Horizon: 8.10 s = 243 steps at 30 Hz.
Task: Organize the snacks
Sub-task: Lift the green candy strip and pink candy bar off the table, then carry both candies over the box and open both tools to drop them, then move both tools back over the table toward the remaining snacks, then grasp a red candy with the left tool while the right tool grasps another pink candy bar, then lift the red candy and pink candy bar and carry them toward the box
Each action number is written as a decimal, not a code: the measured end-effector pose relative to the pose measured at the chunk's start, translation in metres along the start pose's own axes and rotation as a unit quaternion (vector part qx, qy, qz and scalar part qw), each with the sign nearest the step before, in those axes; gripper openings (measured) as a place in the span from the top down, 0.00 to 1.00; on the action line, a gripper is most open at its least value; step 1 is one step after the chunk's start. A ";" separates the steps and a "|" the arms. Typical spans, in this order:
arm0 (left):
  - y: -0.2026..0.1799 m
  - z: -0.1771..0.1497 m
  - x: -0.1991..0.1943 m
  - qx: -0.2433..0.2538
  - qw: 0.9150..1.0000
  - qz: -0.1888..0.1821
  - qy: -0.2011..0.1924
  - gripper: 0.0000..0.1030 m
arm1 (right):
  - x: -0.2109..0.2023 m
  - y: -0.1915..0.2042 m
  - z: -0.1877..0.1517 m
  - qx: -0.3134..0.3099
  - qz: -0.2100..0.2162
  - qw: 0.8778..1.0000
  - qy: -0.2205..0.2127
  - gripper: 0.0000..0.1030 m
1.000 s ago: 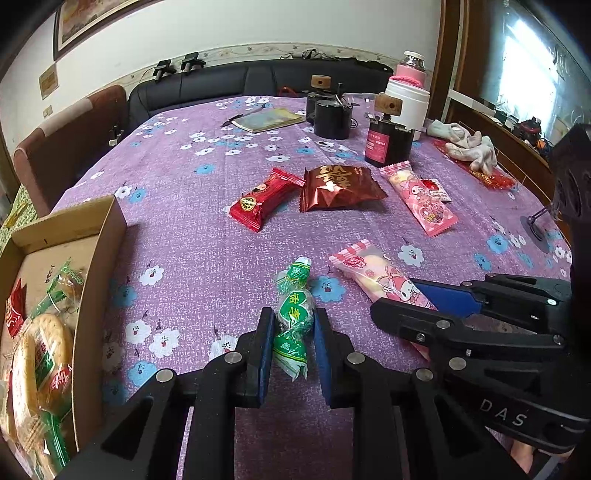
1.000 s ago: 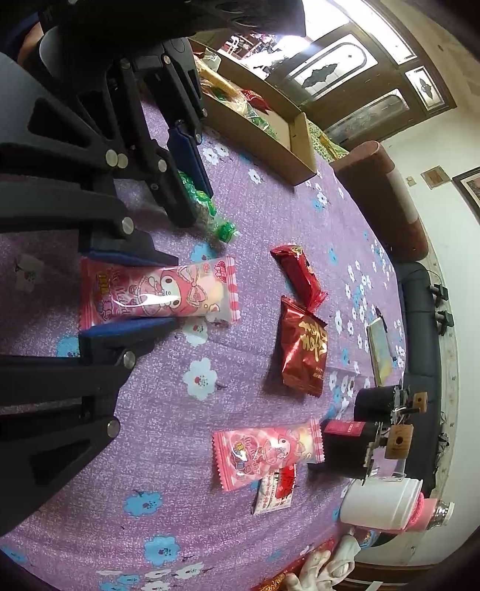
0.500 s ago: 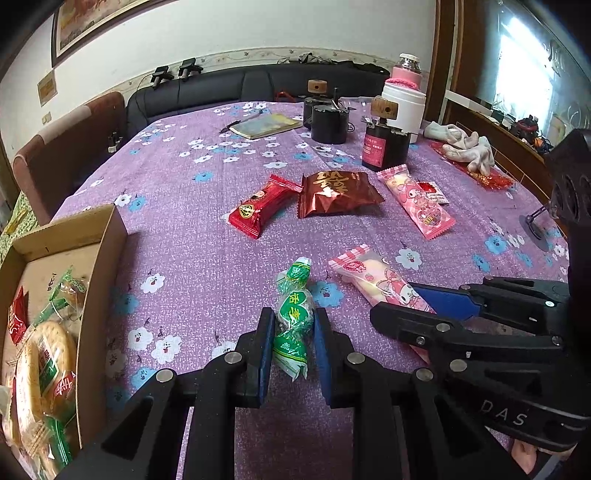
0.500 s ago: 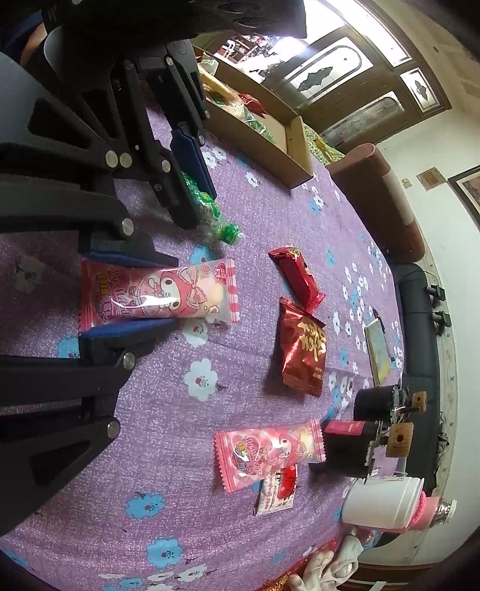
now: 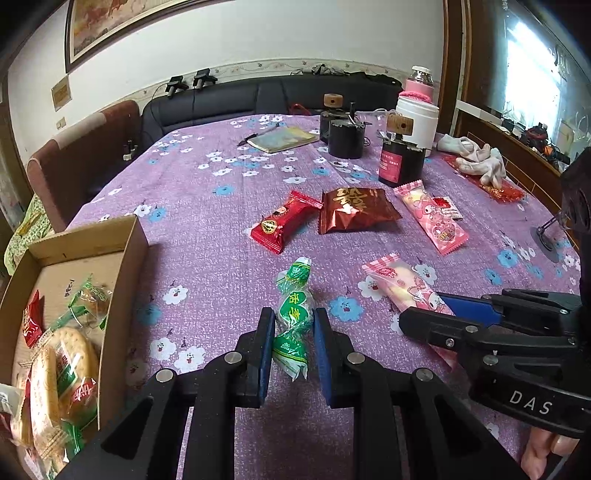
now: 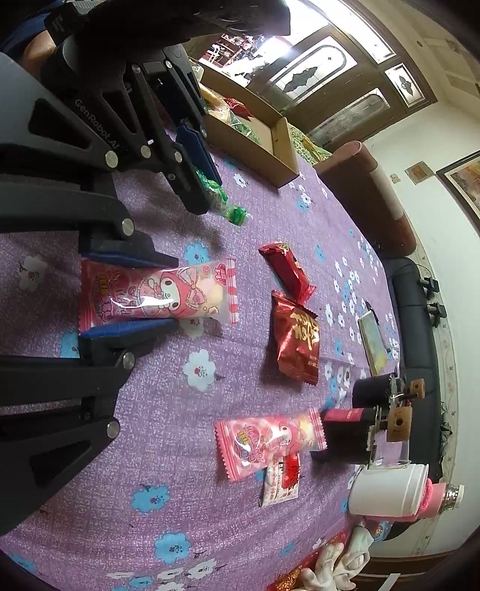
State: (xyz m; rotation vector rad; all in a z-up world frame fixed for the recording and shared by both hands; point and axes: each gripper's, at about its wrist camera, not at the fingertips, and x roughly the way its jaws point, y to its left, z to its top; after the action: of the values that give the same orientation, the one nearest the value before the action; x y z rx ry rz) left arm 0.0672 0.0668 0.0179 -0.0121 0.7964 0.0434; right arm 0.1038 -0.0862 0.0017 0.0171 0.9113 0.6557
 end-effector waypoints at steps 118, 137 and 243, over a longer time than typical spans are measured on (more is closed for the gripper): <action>0.195 -0.090 -0.127 -0.149 0.972 0.157 -0.090 0.39 | 0.013 0.286 0.007 -0.303 -0.109 0.942 -0.101 0.38; 0.141 -0.063 -0.154 -0.094 0.975 0.155 -0.125 0.39 | -0.035 0.205 -0.038 -0.295 -0.190 0.928 -0.123 0.36; -0.009 0.002 0.015 -0.004 0.997 0.060 0.056 0.80 | -0.002 -0.030 0.010 0.039 0.022 0.998 0.036 0.77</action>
State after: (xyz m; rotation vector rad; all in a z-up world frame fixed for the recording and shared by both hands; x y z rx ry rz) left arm 0.0797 0.0587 0.0085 0.0248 0.9091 0.1605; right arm 0.1259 -0.1087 0.0015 0.0831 1.0084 0.6659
